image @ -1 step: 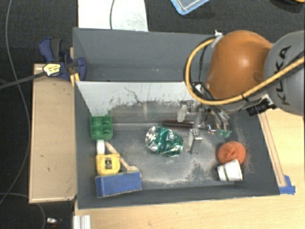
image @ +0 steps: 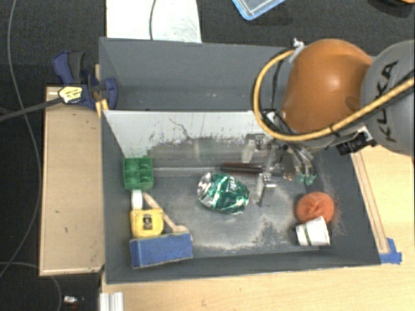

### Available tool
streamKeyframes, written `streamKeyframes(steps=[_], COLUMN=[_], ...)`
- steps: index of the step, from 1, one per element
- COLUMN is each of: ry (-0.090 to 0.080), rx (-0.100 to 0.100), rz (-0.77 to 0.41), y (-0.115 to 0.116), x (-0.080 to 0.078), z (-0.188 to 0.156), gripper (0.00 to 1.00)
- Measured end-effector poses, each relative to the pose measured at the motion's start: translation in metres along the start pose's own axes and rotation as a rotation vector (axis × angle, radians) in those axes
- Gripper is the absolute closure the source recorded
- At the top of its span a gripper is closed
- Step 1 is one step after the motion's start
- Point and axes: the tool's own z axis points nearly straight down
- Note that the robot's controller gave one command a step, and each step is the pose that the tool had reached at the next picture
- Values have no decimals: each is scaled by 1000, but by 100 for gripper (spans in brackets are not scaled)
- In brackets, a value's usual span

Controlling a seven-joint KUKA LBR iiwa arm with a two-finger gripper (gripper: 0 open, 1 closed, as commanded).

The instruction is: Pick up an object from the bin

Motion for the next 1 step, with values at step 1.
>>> streamKeyframes(steps=[1], ry=[-7], rx=[-1], rz=[-5], y=[30], x=[-14], z=[59], gripper=[0])
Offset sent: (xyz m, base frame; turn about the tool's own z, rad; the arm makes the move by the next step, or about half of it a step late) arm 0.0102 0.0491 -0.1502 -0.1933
